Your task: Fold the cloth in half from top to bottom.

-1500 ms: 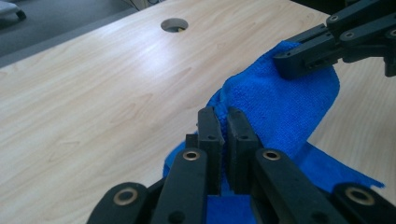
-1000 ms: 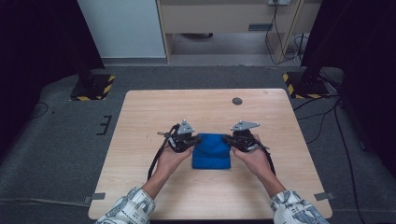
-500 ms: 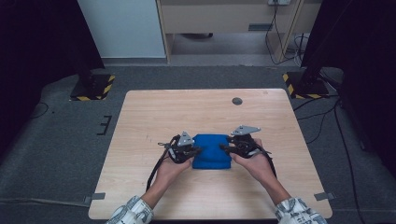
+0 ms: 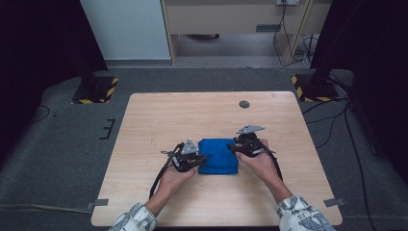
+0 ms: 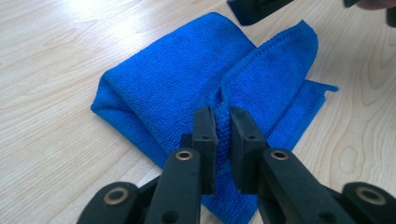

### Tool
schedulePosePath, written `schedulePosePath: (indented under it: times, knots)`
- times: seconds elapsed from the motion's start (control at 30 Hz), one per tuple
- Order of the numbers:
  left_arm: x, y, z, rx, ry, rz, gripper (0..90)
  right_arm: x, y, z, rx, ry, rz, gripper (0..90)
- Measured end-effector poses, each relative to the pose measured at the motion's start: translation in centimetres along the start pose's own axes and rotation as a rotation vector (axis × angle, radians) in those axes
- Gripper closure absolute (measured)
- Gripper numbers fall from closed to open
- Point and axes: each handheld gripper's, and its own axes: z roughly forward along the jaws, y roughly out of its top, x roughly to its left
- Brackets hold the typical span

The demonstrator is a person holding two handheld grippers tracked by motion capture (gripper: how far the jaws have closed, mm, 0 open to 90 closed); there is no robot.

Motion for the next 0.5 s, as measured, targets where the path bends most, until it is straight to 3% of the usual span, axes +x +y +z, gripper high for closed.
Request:
schedulePosePath:
  times: [0.5]
  knots:
    - [-0.8,-0.9,-1.1,-0.015,-0.022,0.014,71.0,1.6,-1.4,0.2,0.028,0.031,-0.04,56.5]
